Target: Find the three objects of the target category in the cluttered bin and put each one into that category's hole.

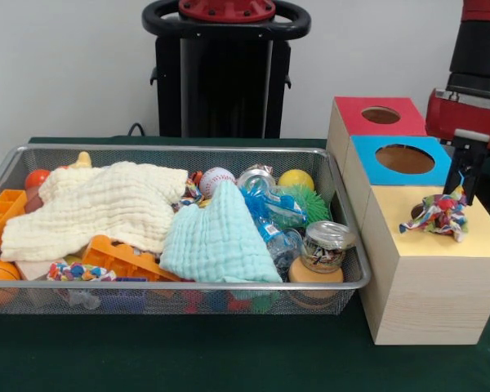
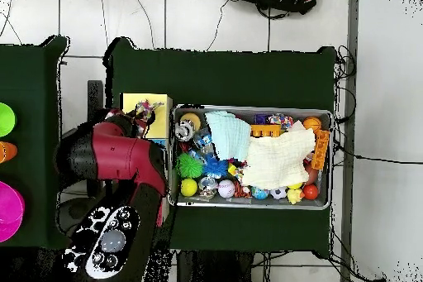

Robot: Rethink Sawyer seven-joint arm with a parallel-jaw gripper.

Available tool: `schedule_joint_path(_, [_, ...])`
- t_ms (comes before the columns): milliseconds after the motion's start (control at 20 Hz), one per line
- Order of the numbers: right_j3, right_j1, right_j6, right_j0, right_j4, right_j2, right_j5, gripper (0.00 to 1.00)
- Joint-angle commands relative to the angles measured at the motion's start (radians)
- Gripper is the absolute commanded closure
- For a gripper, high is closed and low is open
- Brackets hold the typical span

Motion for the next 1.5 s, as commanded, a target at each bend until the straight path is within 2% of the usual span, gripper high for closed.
schedule_joint_path(50, [0.108, 0.026, 0.238, -0.031, 0.03, 0.059, -0.069, 1.0])
schedule_joint_path(1050, [0.141, -0.007, 0.209, -0.071, 0.026, 0.105, -0.076, 1.0])
schedule_joint_path(1100, [0.14, -0.008, 0.209, -0.071, 0.025, 0.105, -0.073, 0.0])
schedule_joint_path(1500, [0.16, -0.02, 0.212, -0.076, 0.022, 0.115, -0.092, 0.0])
